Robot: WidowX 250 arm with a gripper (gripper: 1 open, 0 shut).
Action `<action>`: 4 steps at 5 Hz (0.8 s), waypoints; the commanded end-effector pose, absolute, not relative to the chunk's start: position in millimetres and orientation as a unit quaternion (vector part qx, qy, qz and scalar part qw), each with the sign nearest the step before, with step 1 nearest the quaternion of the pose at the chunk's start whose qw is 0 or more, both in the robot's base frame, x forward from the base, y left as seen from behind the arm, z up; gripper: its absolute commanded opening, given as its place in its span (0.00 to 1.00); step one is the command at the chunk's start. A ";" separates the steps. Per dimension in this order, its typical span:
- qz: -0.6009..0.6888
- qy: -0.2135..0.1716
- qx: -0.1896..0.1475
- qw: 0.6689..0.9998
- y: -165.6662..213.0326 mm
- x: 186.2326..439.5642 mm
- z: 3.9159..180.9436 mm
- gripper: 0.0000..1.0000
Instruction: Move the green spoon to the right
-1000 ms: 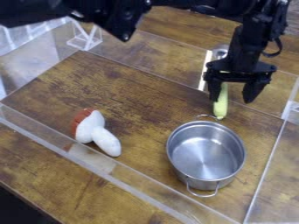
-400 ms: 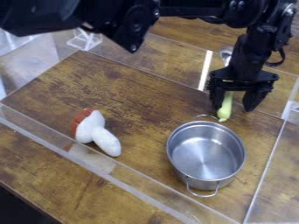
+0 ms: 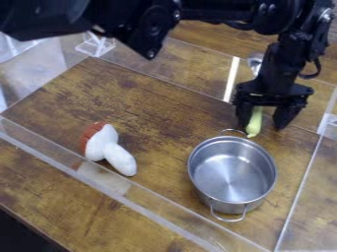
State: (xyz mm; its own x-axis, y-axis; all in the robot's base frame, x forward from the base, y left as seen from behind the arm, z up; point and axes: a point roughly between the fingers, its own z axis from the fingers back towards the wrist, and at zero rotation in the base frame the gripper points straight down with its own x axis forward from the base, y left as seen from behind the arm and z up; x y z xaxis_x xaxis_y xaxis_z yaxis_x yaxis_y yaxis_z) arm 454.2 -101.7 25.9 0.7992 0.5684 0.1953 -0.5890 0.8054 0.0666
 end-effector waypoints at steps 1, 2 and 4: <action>0.321 -0.084 0.066 0.941 -66.0 463.7 29.1 1.00; 0.346 -0.078 0.072 0.932 -72.2 462.0 30.6 1.00; 0.359 -0.087 0.041 0.928 -38.6 454.9 84.0 1.00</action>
